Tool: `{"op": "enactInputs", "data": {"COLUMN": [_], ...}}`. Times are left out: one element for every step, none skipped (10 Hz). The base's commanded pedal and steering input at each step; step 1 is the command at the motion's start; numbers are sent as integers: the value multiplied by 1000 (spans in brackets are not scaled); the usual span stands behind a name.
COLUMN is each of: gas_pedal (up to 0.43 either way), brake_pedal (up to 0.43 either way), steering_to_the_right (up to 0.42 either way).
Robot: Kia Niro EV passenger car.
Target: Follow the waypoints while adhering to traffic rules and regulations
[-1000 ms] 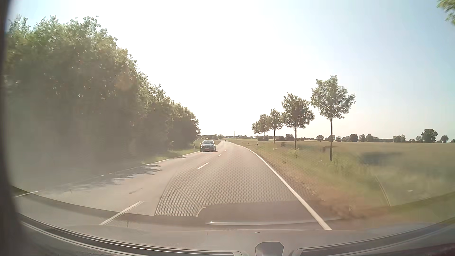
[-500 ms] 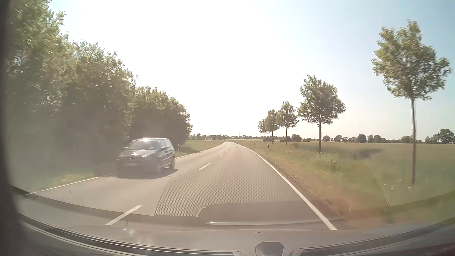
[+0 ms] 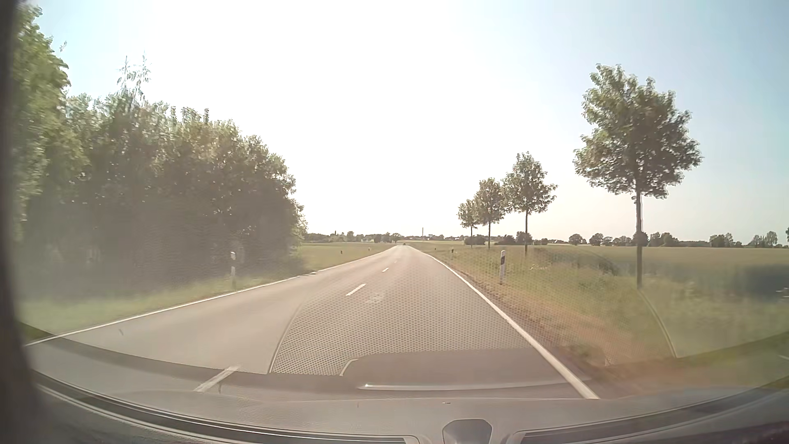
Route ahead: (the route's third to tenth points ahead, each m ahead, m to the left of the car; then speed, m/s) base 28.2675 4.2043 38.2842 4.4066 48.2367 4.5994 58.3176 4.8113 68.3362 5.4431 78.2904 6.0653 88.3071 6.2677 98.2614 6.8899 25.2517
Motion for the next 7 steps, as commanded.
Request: {"op": "enactInputs", "data": {"gas_pedal": [280,280,280,280,280,280,280], "brake_pedal": [6,6,6,6,6,6,6], "steering_to_the_right": [-3,-3,-3,-3,-3,-2,-1]}}
